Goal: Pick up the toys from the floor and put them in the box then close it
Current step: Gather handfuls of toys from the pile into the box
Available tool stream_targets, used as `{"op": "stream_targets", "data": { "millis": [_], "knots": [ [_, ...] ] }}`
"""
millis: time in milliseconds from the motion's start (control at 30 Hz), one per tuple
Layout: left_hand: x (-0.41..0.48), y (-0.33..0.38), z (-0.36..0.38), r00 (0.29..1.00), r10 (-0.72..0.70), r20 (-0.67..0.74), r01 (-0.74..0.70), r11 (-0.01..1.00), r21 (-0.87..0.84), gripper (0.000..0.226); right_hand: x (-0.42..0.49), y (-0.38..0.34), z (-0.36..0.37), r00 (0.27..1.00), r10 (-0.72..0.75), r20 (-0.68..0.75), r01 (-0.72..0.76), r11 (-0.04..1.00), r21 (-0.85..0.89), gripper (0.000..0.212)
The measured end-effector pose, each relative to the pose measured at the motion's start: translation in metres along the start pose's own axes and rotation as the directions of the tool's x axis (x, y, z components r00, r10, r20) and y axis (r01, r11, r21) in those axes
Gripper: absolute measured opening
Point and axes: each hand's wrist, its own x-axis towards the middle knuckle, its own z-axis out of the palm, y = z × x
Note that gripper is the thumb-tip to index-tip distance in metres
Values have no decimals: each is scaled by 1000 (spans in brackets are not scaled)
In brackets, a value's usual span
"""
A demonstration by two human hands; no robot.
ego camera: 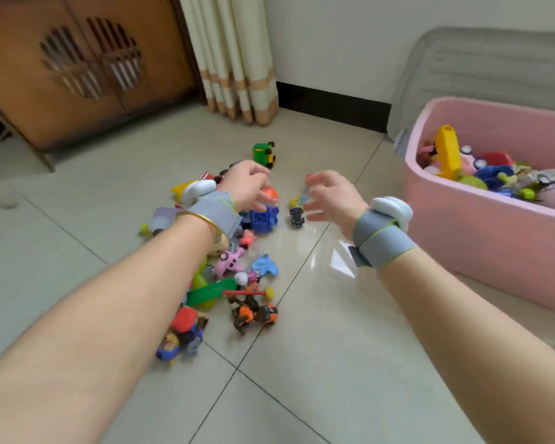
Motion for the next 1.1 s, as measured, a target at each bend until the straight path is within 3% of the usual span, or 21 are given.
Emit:
{"op": "stream_targets", "data": {
  "millis": [67,167,267,367,467,533,633,800,900,1000,1100],
  "knots": [
    [-9,-36,-32,998,-50,-29,56,964,260,21,-8,21,38,972,117,202,-62,963,-261,36],
    [-24,-84,-82,978,-106,-178,195,764,615,25,-24,50,82,911,231,342,44,769,-638,79],
    [-49,-107,-109,947,-230,-225,319,587,744,55,-34,73,99,909,201,364,165,628,-760,110],
    [-77,-124,-118,899,-429,-91,275,390,879,95,-34,96,108,891,240,385,228,496,-838,126],
    [-91,-150,-115,835,-547,-57,245,278,929,114,-28,111,113,898,239,370,248,421,-873,131],
    [-90,-175,-113,811,-581,-72,293,296,909,129,-24,115,116,904,229,361,244,416,-876,132],
    [-84,-193,-100,792,-607,-61,416,465,781,154,-19,117,122,915,192,355,238,454,-859,128],
    [-59,-190,-69,817,-576,-28,469,635,614,141,-5,118,122,931,159,329,181,583,-792,120],
    [-50,-186,-59,818,-574,-31,544,757,363,152,5,116,112,934,135,331,178,627,-758,112],
    [-48,-186,-51,812,-582,-40,583,812,24,132,15,114,104,924,155,348,172,644,-745,110],
    [-42,-182,-48,801,-599,9,589,785,-190,105,21,115,103,918,165,362,141,716,-684,106]
  ]
}}
